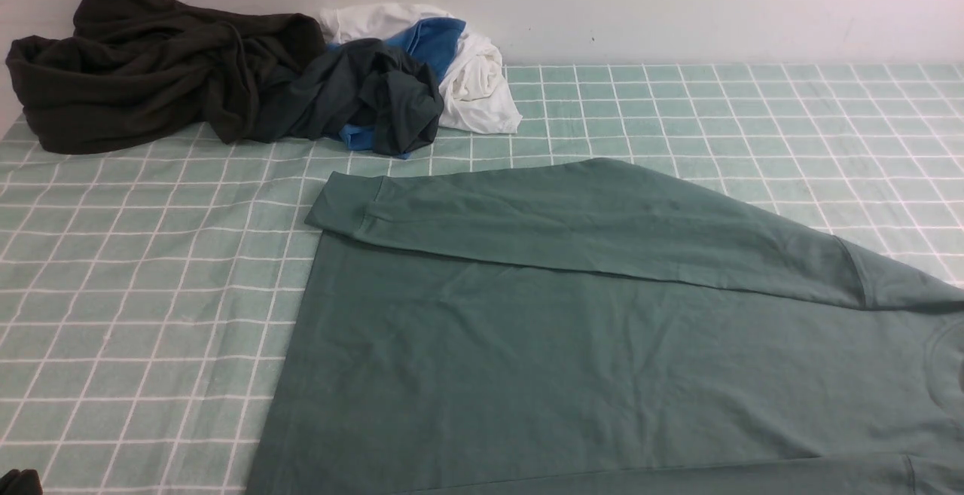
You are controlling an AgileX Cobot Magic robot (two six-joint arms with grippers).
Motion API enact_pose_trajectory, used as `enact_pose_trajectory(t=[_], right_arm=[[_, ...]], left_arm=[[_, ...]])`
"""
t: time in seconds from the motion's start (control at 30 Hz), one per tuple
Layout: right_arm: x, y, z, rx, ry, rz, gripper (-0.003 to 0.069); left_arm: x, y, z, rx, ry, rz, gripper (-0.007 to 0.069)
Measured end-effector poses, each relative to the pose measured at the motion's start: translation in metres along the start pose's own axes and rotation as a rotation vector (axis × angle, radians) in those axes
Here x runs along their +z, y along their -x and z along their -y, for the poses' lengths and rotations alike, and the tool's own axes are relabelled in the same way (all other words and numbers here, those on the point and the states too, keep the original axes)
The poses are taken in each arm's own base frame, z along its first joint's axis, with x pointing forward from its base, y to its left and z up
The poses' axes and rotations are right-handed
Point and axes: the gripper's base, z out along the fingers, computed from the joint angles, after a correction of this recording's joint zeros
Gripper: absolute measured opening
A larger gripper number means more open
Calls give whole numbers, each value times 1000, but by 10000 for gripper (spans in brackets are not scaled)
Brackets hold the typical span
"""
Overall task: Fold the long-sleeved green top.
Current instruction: Use the left arm to clamp the cuff closest to it
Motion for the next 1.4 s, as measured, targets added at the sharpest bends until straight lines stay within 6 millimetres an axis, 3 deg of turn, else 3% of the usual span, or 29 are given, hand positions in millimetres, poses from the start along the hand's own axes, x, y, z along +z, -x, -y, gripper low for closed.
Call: enact_pose_trajectory(t=[0.63,0.8,0.9,0.97,1.07,1.17,1.27,1.4], right_arm=[[0,0,-1,38,10,-3,-14],[0,-1,-4,189,44,-14,-14],[-1,-1,-10,506,104,-36,-14],[-1,-1,-13,682,136,-52,-14],[-2,2,-17,908,186,-67,-14],[-2,4,-19,1010,215,-71,-14],[-2,5,-19,1007,220,-59,-14],[-2,4,-20,956,223,-66,-14]], left_arm=[[0,0,1,-22,-6,0,-3],[0,2,7,-366,-81,15,-3],[-1,5,15,-838,-187,3,-3],[-1,8,18,-1007,-231,-4,-3],[-2,10,19,-1099,-262,-5,-3],[-2,11,20,-1130,-272,-1,-3],[-3,12,20,-1094,-275,9,-3],[-15,39,22,-847,-321,95,-3]])
